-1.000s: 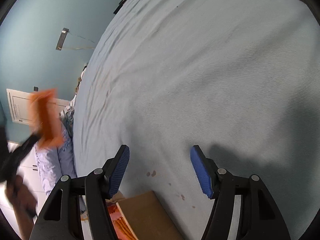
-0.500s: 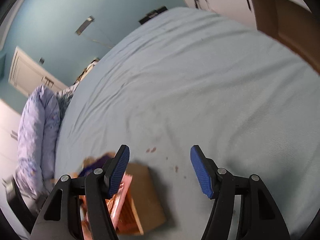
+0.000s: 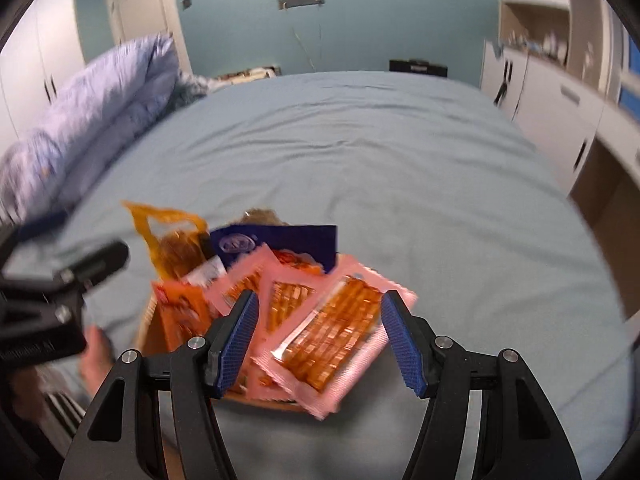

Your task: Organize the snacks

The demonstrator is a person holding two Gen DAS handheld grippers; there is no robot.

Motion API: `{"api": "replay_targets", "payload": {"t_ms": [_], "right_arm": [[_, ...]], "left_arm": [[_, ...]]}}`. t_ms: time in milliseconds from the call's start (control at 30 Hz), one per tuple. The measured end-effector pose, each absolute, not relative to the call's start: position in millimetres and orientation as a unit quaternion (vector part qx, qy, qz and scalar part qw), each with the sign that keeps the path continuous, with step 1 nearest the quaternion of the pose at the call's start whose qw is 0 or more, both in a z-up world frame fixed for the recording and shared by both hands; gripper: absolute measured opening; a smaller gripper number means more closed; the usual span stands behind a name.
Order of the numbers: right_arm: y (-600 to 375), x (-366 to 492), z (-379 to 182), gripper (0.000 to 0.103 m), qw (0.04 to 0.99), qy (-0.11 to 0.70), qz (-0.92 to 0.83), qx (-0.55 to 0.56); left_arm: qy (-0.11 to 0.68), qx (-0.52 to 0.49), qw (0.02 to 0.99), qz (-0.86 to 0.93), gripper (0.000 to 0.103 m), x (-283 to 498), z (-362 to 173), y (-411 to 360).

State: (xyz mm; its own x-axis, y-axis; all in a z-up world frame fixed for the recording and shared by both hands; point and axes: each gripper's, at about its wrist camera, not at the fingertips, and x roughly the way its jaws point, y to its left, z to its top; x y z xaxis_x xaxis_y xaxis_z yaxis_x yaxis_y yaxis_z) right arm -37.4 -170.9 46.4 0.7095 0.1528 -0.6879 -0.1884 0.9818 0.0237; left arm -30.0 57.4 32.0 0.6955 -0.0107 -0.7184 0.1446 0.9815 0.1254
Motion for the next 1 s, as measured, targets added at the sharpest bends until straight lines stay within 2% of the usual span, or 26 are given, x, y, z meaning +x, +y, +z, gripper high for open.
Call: {"api": "replay_targets", "payload": {"t_ms": [133,1000], "right_arm": [[-168.3,-34.0,46.5,0.062,0.925,0.373,0.035,-0.063],[-161.6,-21.1,41.3,0.062,0.914,0.4,0.049,-0.042]], "left_arm": [[0.406,0.08,0.91,-0.033,0.103,-21.9,23.4,66.9],[0.396,0.101,0.913,-0.012,0.103,-21.9,23.8,61.4]]}}
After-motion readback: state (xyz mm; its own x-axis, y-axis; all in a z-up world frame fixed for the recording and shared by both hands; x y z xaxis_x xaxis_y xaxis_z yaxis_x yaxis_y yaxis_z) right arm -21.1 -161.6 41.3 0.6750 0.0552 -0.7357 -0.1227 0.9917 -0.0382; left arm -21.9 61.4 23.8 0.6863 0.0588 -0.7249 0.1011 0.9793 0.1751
